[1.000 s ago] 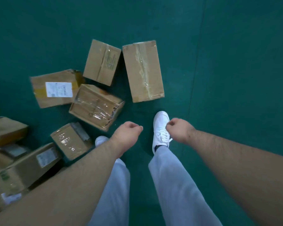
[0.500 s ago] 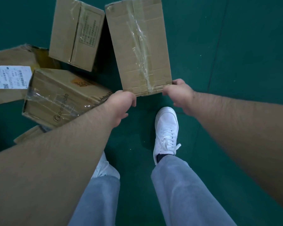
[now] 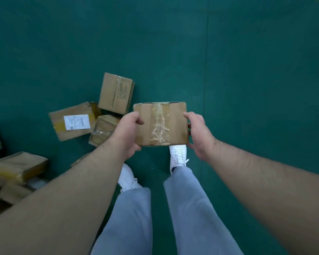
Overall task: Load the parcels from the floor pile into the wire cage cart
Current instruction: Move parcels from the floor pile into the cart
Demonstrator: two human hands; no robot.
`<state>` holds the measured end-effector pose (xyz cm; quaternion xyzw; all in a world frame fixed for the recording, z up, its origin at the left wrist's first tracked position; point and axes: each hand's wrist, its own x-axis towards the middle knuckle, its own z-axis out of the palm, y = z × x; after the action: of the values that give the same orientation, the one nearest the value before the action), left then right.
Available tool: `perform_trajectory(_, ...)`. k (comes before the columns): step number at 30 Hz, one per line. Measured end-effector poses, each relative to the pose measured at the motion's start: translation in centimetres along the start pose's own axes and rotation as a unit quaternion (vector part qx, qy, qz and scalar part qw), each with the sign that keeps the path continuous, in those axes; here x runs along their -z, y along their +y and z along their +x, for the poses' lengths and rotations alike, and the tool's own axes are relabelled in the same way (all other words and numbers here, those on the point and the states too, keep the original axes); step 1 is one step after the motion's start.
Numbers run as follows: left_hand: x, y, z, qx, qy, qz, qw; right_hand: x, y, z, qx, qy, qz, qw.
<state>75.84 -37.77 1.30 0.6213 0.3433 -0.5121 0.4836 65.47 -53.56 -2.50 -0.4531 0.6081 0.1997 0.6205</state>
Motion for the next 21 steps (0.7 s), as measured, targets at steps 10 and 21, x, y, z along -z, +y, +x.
perform_trajectory(10, 5.7, 8.8, -26.7, -0.128, 0.028, -0.106, 0.986, -1.3, -10.7, -26.0, 0.057, -0.106, 0.116, 0.986)
perform_trajectory(21, 11.8, 1.7, -40.4, -0.152, 0.12, -0.286, 0.938, -5.3, -12.4, -36.9, 0.138, -0.26, -0.089, 0.951)
